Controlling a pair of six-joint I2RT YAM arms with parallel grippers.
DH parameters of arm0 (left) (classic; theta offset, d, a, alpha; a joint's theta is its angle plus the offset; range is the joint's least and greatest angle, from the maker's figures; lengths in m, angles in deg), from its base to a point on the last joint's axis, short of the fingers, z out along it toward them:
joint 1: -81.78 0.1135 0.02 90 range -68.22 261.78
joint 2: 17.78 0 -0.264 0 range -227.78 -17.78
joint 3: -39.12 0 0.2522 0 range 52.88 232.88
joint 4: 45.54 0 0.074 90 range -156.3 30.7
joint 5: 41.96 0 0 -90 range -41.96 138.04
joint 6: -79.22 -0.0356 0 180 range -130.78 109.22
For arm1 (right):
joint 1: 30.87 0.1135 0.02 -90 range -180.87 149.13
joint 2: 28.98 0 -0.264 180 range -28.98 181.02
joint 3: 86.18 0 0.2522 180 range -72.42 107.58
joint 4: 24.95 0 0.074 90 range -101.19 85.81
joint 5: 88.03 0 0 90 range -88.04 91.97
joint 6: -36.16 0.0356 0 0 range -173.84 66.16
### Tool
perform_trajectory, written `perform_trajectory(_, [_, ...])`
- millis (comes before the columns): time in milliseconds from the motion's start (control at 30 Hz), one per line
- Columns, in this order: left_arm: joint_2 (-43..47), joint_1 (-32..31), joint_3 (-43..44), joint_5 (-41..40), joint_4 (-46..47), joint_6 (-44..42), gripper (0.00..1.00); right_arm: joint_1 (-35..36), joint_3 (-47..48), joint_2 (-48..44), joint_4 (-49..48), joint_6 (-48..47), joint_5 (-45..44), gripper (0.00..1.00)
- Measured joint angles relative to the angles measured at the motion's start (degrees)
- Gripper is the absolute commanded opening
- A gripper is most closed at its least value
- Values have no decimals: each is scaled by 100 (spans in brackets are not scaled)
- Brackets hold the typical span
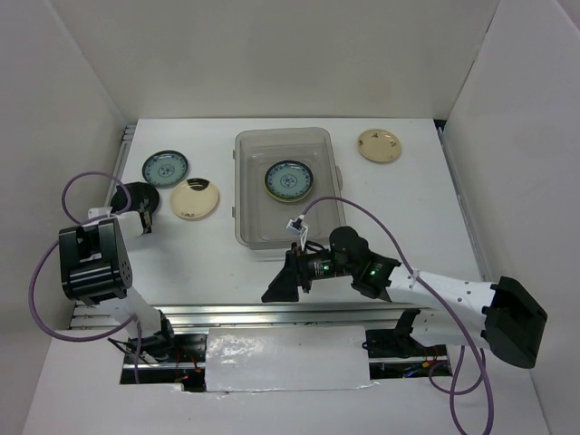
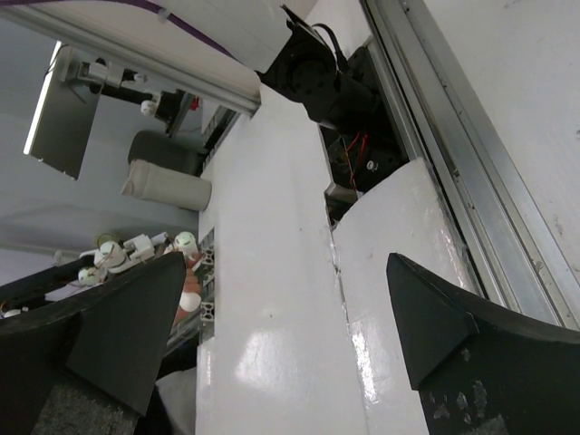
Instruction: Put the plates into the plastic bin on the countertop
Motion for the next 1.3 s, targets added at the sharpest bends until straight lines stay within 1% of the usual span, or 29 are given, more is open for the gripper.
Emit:
perform_trajectory(67, [-13,11,-59,-2,79,90,57,0,31,-98,90,-33,-83,100])
perform_trajectory(133, [-79,22,-59,4,175,105,48,-7,46,-162,153,-44,-153,100])
perform_trajectory(167, [-122,24,-57,9,223,131,48,-11,46,-177,173,-46,-179,100])
perform_trajectory(200, [-151,26,-52,15,254,144,44,-13,46,-184,181,-46,-201,100])
perform_trajectory(333, [-203,57,-72,48,262,317,0,-35,46,-208,219,-39,-275,100])
perform_trajectory(433, [-109,90,-129,149,352,483,0,-48,46,-282,269,-42,-332,100])
perform_trajectory(533, [269,90,-444,197,188,581,0,-74,46,-413,348,-44,-407,100])
perform_trajectory(600, [682,87,-599,214,-212,597,0,-101,46,-470,393,-50,-437,100])
perform_trajectory(733, [1718,76,-625,188,-1034,501,0,-208,46,-542,474,-68,-483,100])
perform_trajectory(800, [2258,31,-619,122,-1172,358,0,-299,46,-588,566,-90,-522,100])
perform_trajectory(833, [2706,-74,-573,37,-1222,146,0,-369,46,-634,649,-101,-564,100])
perform_trajectory(867, [2962,-173,-492,26,-1226,-57,0,-463,46,-686,721,-105,-590,100])
perform_trajectory(933, [3222,-398,-177,170,-1202,-564,0,-741,46,-828,883,-101,-645,100])
perform_trajectory(1000, [3086,-680,400,494,-1167,-1029,0,-1060,44,-1014,1069,-96,-772,100])
perform_trajectory(1067, [2570,-1064,1167,866,-1143,-1541,0,-1397,42,-1239,1327,-81,-918,100])
perform_trajectory(1133, [1775,-1587,2114,1257,-1182,-2063,0,-1775,42,-1539,1674,-59,-1156,100])
perform_trajectory(1200, [785,-2238,3191,1740,-1290,-2549,0,-2124,42,-1867,2074,-59,-1386,100])
perform_trajectory(1300, [-380,-2999,4207,2284,-1482,-3029,0,-2634,74,-2391,2699,-107,-1633,100])
